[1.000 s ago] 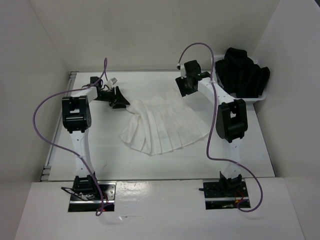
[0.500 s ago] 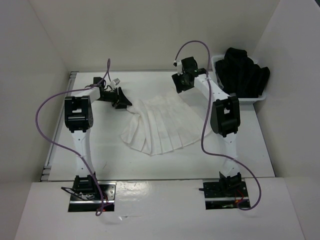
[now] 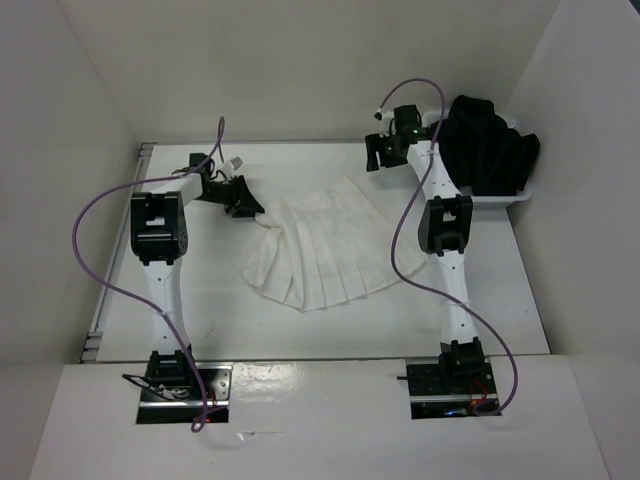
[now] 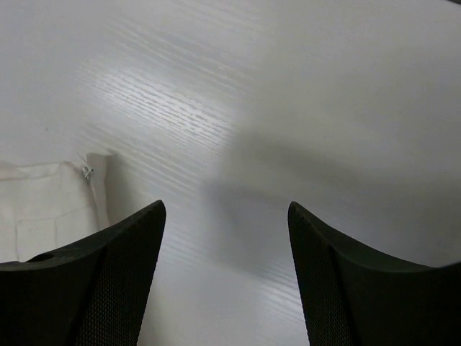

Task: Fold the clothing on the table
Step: Flatten the skirt out

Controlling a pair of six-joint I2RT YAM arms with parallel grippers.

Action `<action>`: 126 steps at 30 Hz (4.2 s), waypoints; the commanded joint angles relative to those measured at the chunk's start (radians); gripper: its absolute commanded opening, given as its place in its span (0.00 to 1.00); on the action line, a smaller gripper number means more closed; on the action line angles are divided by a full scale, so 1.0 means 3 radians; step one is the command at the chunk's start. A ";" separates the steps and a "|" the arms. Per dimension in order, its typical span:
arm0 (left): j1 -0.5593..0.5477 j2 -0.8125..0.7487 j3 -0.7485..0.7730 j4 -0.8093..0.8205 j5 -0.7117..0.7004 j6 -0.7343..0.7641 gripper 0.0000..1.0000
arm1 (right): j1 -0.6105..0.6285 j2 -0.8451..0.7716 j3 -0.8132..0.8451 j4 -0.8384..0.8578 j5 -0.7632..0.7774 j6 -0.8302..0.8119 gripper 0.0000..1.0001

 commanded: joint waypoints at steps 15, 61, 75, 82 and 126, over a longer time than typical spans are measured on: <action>-0.0153 0.0069 0.0114 -0.0349 -0.0834 0.0510 0.41 | 0.0251 0.0269 0.0703 -0.0654 -0.0800 -0.0123 0.75; -0.0281 0.0197 0.0277 -0.0522 -0.0865 0.0699 0.00 | 0.0445 0.0679 0.1265 -0.1043 -0.0749 -0.0277 0.00; -0.0455 -0.0784 0.1428 -0.0972 -0.1171 0.1123 0.00 | 0.0787 -0.1253 0.0341 -0.0650 0.0027 -0.0246 0.00; -0.0424 -0.1311 0.1408 -0.1100 -0.1171 0.1343 0.00 | 0.0788 -0.2210 -0.0590 -0.0435 0.0426 -0.0353 0.00; -0.0766 -0.2467 0.1101 -0.0911 -0.1795 0.1374 0.00 | 0.0788 -0.2905 -0.0918 -0.0122 0.0550 -0.0430 0.00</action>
